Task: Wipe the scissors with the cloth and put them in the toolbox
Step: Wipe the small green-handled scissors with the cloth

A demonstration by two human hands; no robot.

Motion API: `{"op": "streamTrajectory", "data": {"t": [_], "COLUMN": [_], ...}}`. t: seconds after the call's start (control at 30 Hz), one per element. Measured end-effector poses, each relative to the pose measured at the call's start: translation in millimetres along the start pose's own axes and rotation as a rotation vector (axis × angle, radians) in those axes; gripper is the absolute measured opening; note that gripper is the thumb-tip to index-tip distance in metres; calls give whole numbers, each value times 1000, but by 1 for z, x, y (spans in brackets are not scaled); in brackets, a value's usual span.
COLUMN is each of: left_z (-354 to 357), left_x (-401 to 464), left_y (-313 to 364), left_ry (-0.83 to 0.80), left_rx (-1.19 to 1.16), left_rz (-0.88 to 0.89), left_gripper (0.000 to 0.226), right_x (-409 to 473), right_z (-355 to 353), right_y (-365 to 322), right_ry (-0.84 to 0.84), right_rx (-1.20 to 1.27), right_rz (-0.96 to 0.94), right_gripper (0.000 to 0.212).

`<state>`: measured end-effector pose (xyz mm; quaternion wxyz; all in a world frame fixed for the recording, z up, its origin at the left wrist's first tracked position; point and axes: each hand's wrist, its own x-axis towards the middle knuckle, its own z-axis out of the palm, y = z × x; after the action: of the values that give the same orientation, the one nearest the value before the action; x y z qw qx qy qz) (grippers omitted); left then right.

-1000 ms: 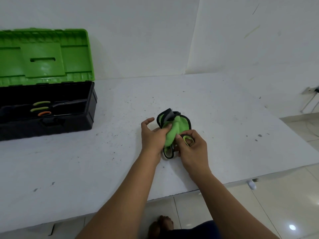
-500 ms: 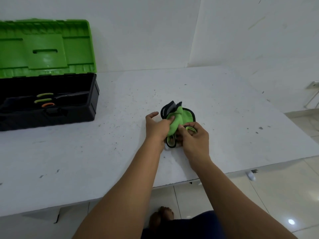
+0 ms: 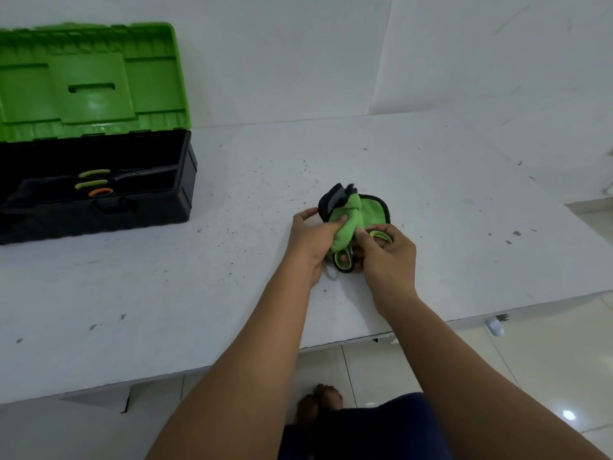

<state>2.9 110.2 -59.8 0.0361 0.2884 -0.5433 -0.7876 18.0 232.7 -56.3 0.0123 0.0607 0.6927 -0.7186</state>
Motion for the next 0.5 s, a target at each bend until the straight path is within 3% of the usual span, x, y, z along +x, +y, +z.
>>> {"op": "streamTrajectory", "data": {"t": [0.13, 0.5], "left_z": [10, 22], "left_x": [8, 27], "left_y": [5, 16], "left_ry": [88, 145], "left_rx": [33, 40], "left_rz": [33, 19], "left_gripper": [54, 47], "right_x": [-1, 0], "right_z": [0, 2], "right_y": [4, 5], "right_ry": [-5, 24], "right_rx": [-27, -33], "right_rz": [-20, -25], "right_gripper": [6, 6]}}
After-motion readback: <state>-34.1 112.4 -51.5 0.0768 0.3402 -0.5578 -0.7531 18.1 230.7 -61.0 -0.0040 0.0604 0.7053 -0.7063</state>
